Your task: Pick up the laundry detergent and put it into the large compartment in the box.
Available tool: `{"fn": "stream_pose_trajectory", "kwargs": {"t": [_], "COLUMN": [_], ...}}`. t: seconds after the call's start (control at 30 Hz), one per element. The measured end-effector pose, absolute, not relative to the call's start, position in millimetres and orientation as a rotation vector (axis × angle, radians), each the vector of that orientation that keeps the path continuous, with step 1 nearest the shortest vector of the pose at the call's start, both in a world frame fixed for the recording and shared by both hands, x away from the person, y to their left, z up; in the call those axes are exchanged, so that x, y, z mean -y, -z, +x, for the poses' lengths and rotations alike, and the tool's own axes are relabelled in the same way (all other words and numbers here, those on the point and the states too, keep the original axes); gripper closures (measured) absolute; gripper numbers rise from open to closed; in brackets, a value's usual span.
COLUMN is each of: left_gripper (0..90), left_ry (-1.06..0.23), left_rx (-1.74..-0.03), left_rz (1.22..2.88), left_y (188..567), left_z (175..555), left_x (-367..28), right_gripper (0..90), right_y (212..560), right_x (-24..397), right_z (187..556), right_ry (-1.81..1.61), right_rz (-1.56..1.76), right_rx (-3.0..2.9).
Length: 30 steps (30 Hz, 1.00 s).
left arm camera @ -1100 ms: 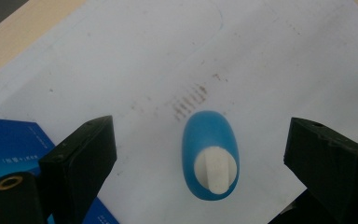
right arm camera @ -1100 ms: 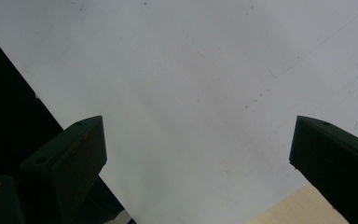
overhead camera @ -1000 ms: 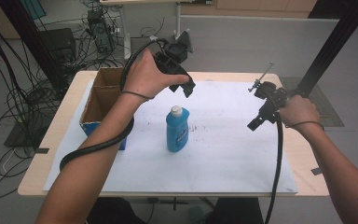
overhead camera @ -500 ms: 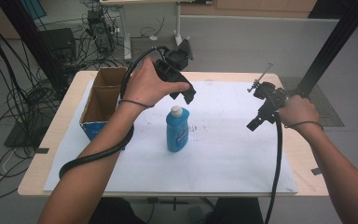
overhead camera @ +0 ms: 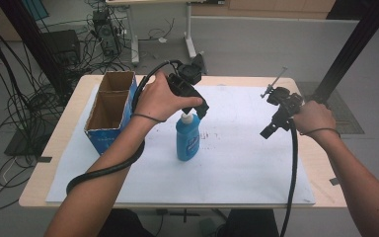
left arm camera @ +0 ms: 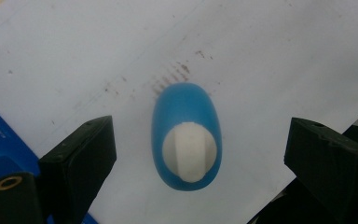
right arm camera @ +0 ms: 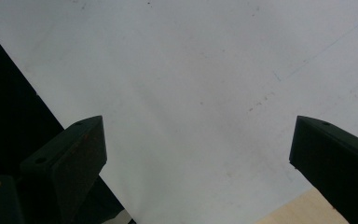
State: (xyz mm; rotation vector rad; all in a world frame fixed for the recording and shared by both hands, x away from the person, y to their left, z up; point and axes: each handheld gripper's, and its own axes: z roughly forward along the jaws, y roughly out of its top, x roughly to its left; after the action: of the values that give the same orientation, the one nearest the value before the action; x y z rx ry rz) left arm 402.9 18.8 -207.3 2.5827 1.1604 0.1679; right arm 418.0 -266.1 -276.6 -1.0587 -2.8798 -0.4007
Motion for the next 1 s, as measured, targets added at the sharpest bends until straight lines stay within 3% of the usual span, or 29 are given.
{"fn": "stream_pose_trajectory", "kwargs": {"t": [1.0], "left_gripper": [9.4], "left_ry": [-0.165], "left_rx": [-1.213], "left_rz": [2.624], "left_y": [245], "left_z": [403], "left_x": [-18], "right_gripper": [3.6], "right_y": [280], "right_x": [261], "right_z": [418], "right_ry": [0.395], "right_rz": [-1.041], "right_rx": [2.883]}}
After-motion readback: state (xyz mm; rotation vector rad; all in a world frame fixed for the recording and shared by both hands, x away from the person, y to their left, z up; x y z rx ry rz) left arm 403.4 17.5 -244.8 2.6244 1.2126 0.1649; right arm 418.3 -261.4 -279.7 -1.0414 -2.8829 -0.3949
